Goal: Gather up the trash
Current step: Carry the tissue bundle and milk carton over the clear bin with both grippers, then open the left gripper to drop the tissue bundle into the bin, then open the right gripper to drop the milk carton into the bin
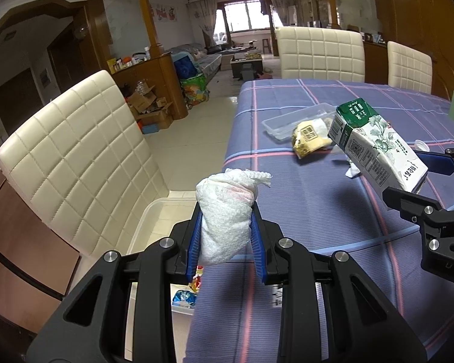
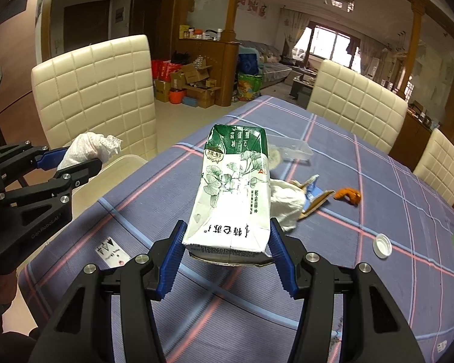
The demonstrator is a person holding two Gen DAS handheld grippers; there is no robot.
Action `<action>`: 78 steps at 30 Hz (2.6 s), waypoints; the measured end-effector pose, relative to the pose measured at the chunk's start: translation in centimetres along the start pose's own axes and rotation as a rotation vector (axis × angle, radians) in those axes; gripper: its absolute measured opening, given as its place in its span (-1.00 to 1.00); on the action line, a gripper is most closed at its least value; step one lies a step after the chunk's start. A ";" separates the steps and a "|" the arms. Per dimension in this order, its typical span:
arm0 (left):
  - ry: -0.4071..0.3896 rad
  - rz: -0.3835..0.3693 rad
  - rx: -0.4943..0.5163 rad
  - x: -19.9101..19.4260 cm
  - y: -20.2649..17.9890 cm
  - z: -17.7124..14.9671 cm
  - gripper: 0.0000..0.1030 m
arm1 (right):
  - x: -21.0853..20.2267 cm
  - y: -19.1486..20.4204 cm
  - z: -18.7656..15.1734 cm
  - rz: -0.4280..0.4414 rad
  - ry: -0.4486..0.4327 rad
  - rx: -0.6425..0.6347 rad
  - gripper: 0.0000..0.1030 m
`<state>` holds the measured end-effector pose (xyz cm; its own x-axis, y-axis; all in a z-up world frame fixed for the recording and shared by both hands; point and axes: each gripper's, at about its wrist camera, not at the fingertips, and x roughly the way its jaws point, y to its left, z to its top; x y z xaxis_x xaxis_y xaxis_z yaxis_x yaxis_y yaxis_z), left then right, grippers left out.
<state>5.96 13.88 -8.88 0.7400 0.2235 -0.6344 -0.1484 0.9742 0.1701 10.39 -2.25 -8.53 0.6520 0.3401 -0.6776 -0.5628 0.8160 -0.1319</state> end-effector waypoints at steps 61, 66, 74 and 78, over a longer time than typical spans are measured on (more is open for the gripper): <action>0.108 0.147 -0.170 6.7 9.4 -1.1 0.86 | 9.2 7.2 6.9 0.138 0.024 -0.188 0.03; 0.079 0.172 -0.195 5.9 10.1 -1.0 0.91 | 9.2 7.4 6.9 0.144 0.026 -0.187 0.03; 0.083 0.210 -0.218 4.8 11.4 -2.2 0.91 | 8.8 8.4 6.9 0.177 0.016 -0.215 0.03; 0.078 0.231 -0.238 3.8 12.4 -2.9 0.91 | 9.0 9.3 7.1 0.193 0.015 -0.237 0.03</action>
<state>5.09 26.94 -11.37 0.6175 0.4324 -0.6571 -0.4622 0.8754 0.1417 14.66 11.69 -10.72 0.5147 0.4697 -0.7173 -0.7794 0.6048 -0.1632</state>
